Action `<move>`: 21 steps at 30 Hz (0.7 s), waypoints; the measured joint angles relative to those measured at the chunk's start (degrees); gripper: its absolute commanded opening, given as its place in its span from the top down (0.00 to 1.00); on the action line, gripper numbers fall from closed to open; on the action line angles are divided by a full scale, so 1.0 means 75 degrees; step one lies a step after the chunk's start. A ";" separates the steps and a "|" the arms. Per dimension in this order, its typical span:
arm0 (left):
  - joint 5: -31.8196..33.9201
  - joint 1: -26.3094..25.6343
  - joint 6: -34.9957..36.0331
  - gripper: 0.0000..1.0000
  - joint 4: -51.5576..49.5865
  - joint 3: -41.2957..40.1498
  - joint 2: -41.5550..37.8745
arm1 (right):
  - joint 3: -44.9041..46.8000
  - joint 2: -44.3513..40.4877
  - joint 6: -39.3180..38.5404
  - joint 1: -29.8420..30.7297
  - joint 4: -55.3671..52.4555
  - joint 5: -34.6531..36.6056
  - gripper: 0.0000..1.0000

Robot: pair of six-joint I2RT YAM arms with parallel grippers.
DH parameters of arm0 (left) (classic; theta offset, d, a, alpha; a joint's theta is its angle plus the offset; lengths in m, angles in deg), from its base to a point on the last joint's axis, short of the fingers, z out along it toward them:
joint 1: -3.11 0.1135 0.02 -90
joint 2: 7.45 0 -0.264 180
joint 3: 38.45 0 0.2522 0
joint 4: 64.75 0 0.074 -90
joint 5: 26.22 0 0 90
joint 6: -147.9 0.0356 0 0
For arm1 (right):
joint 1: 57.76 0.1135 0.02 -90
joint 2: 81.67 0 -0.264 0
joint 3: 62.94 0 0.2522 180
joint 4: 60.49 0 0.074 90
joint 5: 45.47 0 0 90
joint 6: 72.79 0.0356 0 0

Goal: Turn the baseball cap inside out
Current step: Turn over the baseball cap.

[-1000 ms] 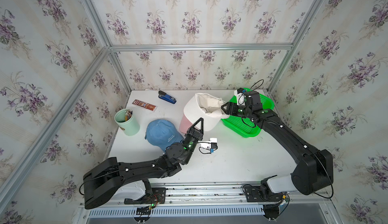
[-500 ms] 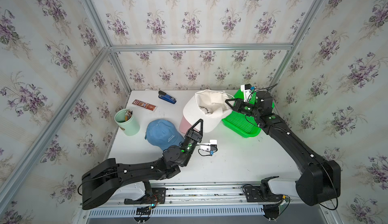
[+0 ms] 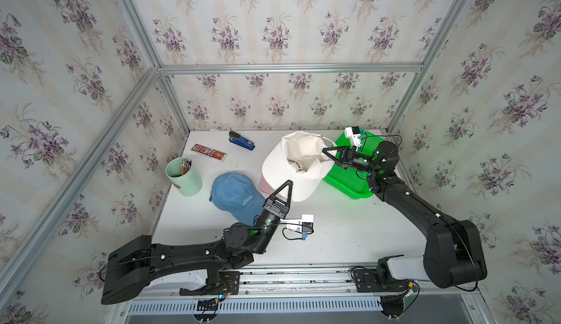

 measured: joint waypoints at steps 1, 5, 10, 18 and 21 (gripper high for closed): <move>0.0017 -0.0029 0.0003 0.90 0.0000 0.0006 -0.0017 | 0.0000 -0.0017 0.0055 0.0000 0.0076 -0.0044 0.93; 0.0119 -0.0111 0.0000 0.91 -0.0015 0.0038 -0.0017 | -0.0204 -0.0102 -0.0283 -0.0032 -0.0495 -0.0058 0.77; 0.0303 -0.0210 -0.0286 0.92 -0.0653 0.0140 -0.0105 | -0.2157 -0.0565 -0.3031 -0.0041 -0.3940 0.1189 0.55; 0.0341 -0.0347 -0.1629 0.91 -0.2786 0.0312 -0.0632 | -0.4287 -0.0723 -0.6630 -0.0041 -0.8174 0.3418 0.39; 0.0379 -0.0388 -0.1953 0.91 -0.3445 0.0338 -0.0752 | -0.4281 -0.0933 -0.7388 -0.0041 -0.9174 0.3853 0.38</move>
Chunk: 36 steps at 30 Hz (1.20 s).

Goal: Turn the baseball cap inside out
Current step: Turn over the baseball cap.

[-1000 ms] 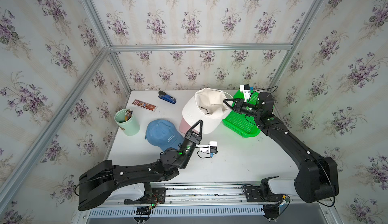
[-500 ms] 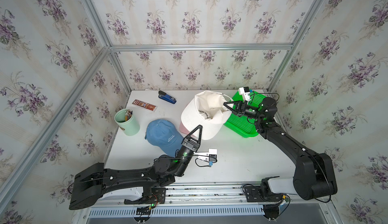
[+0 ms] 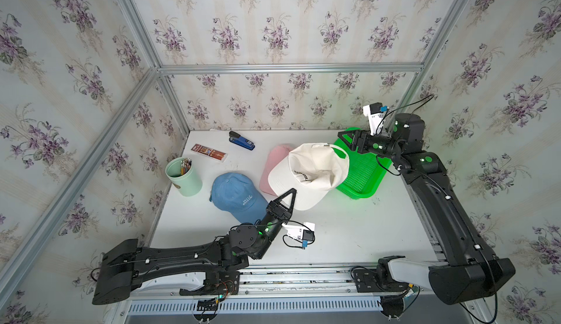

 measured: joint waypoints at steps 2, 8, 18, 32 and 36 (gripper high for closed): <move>0.0020 -0.0041 -0.0119 0.91 -0.0341 0.0000 -0.0020 | 0.0067 -0.0219 -0.0385 0.0006 -0.0437 0.0143 0.37; -0.0099 -0.0108 -0.0650 0.90 -0.1824 0.0047 -0.0283 | -0.0192 -0.0198 -0.1411 0.1026 -0.1276 0.0976 0.37; -0.0629 -0.0350 -0.1285 0.88 -0.3742 0.0096 -0.0863 | -0.0303 0.0612 -0.2987 0.3016 -0.2556 0.2999 0.35; -0.1005 -0.0015 -0.1355 0.88 -0.4019 0.0259 -0.1209 | -0.0565 0.1702 -0.3963 0.3398 -0.3147 0.3360 0.35; -0.1262 0.0507 -0.1425 0.88 -0.3975 0.0431 -0.1189 | -0.0475 0.1900 -0.4071 0.3378 -0.3136 0.3346 0.35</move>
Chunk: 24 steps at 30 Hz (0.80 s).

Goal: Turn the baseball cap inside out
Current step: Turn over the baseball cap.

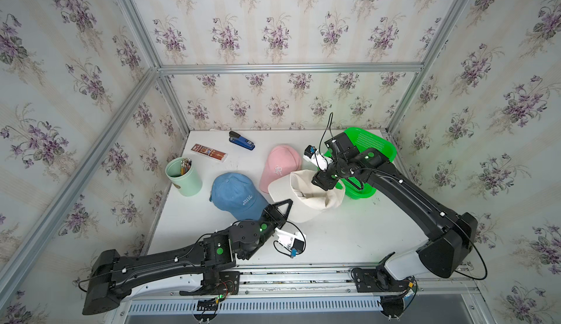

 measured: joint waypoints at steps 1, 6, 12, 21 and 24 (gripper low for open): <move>-0.0064 0.0047 0.0000 0.88 0.0000 0.0029 -0.0003 | -0.0003 0.0032 -0.0006 -0.0012 0.0020 -0.0047 0.35; -0.0332 0.0105 0.0020 0.88 0.0000 0.0172 -0.0096 | -0.0131 0.0216 -0.0114 -0.0224 0.0152 -0.0090 0.35; -0.0393 0.0114 0.0055 0.87 -0.0050 0.0198 -0.0149 | -0.0740 0.0609 -0.0379 -0.0635 0.0216 -0.0172 0.36; -0.0522 0.0420 0.0061 0.87 0.0256 0.0152 0.0020 | -0.0801 0.1230 -0.0731 -0.1090 0.0163 -0.1207 0.82; -0.0527 0.0560 0.0058 0.87 0.0411 0.0149 -0.0015 | -0.0446 0.1204 -0.0801 -0.1186 0.0224 -0.1804 0.89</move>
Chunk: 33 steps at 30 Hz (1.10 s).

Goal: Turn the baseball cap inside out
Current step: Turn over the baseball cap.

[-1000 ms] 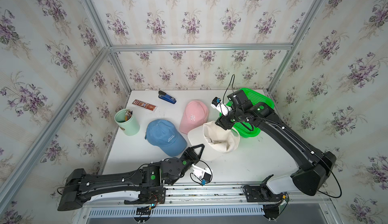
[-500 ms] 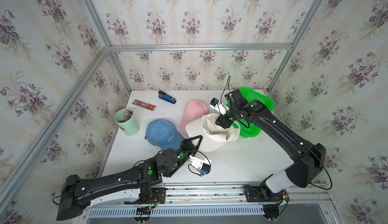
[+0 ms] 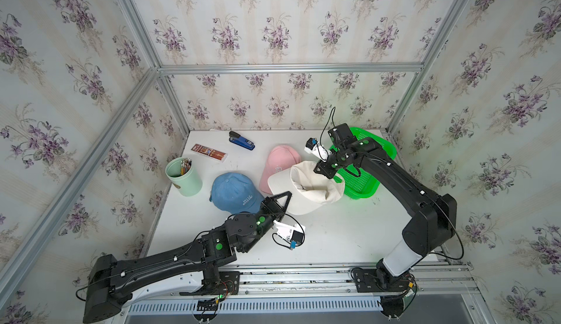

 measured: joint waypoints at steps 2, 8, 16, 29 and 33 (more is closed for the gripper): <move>-0.0087 0.0079 0.0003 0.87 0.0067 0.0009 -0.0032 | 0.0192 -0.0076 0.0000 -0.0082 0.0085 -0.0396 0.92; -0.0326 0.0536 -0.0044 0.86 0.0388 0.0131 -0.0064 | 0.0490 -0.0361 0.0245 -0.0458 0.0565 -0.1798 0.96; -0.0804 0.1504 -0.0953 0.88 0.1268 0.0364 0.0195 | 0.1387 -0.0475 0.1920 -0.0976 0.2302 -0.4127 0.99; -0.0562 0.2605 -0.2238 0.90 0.3214 0.0994 0.1661 | 0.3812 -0.1090 0.7694 -0.1486 0.8752 -0.6123 0.96; -0.0216 0.2760 -0.2495 0.90 0.3821 0.1279 0.2238 | 0.4199 -0.1285 0.8717 -0.1443 0.9955 -0.6202 0.96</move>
